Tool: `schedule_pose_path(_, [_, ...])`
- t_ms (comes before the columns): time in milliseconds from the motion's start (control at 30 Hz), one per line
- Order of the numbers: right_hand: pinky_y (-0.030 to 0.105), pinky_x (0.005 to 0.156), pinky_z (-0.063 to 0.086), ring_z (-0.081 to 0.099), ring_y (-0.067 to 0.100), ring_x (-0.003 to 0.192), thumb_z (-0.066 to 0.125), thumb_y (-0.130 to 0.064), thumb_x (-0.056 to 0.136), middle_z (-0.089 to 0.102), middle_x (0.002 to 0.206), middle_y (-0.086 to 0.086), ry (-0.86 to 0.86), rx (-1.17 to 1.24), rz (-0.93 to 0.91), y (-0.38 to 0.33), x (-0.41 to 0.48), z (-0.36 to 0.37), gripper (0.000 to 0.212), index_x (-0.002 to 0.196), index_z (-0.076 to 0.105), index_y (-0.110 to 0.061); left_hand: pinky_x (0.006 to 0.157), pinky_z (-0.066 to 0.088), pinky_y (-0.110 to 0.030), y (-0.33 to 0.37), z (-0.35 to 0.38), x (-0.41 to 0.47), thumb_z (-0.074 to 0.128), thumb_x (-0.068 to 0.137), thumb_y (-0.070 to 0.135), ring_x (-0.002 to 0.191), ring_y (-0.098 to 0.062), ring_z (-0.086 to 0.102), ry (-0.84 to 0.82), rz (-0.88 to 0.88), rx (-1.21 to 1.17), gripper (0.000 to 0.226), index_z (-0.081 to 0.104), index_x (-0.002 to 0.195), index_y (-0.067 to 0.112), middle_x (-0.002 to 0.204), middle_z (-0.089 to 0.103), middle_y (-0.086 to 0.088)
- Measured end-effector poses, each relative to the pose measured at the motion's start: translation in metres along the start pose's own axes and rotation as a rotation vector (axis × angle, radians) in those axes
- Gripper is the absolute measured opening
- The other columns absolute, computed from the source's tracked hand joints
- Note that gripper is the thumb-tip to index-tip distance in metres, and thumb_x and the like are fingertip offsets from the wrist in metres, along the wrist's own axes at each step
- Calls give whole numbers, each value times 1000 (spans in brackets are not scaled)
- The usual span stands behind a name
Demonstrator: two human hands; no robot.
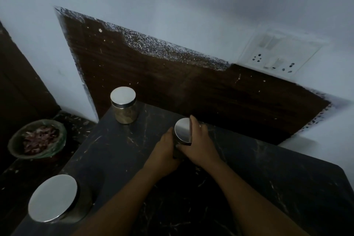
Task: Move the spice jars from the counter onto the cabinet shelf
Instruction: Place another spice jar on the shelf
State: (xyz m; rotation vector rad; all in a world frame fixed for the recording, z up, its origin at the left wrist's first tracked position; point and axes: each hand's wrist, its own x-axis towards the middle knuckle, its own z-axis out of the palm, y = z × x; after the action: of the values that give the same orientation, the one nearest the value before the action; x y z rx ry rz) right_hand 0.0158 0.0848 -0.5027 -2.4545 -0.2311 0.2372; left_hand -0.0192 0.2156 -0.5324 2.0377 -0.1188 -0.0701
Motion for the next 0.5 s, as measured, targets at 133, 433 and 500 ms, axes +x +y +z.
schedule_pose_path(133, [29, 88, 36, 38, 20, 127, 73, -49, 69, 25, 145, 2, 84, 23, -42, -15, -9, -34, 103, 144, 2, -38, 106, 37, -46, 31, -5, -1, 77, 68, 38, 135, -17, 36, 61, 20, 11, 108, 4, 146, 23, 147, 35, 2])
schedule_pose_path(433, [41, 95, 46, 40, 19, 130, 69, -56, 67, 32, 149, 3, 208, 282, -154, -61, -59, -128, 100, 143, 6, -41, 107, 31, -49, 142, -4, -32, 74, 59, 59, 136, -18, 28, 428, 247, 160, 121, -23, 133, 49, 152, 22, 1])
schedule_pose_path(500, [44, 98, 46, 42, 20, 129, 67, -61, 64, 36, 148, 5, 231, 288, -190, -71, -78, -152, 101, 142, 5, -42, 103, 33, -39, 170, 0, -39, 75, 59, 56, 133, -13, 28, 498, 271, 95, 119, -18, 133, 53, 151, 22, 3])
